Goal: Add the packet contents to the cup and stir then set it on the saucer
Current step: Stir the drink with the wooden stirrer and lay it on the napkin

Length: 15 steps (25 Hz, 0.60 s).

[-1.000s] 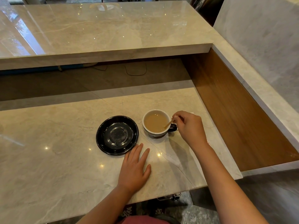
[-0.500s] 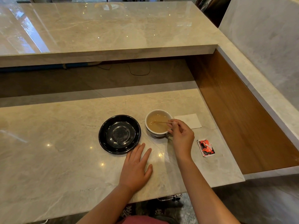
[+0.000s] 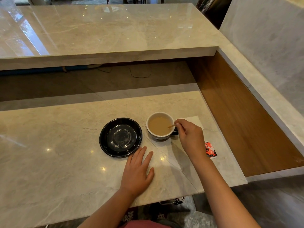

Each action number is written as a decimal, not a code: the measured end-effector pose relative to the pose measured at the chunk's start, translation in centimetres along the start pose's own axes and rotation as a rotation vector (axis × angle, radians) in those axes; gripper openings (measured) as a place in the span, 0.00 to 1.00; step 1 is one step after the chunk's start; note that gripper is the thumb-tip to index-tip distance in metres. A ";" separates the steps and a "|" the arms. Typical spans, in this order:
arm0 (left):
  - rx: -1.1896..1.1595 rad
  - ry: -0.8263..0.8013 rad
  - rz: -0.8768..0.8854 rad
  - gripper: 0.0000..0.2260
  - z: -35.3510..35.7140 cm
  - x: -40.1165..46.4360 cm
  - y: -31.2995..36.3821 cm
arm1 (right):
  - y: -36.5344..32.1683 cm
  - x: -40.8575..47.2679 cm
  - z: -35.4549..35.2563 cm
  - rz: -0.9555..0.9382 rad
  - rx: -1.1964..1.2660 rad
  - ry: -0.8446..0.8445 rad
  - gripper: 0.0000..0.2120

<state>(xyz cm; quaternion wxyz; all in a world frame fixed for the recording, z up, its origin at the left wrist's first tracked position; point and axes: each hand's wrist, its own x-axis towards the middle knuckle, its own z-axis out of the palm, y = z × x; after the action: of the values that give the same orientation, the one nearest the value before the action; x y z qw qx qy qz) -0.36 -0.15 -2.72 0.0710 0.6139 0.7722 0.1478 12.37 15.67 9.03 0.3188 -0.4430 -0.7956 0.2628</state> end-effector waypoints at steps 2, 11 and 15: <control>0.003 0.001 0.001 0.25 0.0 0.0 0.0 | -0.1 0.0 -0.4 0.042 0.044 -0.018 0.07; -0.004 -0.004 -0.006 0.25 0.1 0.0 0.0 | 0.2 -0.4 1.8 0.641 0.746 0.102 0.10; -0.011 0.003 -0.002 0.25 0.0 0.0 0.0 | -0.3 -0.6 3.8 0.585 0.728 0.232 0.10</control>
<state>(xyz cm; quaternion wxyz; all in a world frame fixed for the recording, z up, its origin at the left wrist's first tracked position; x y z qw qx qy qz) -0.37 -0.19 -2.77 0.0735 0.6127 0.7719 0.1528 9.60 14.52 6.58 0.4526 -0.5343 -0.4532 0.5516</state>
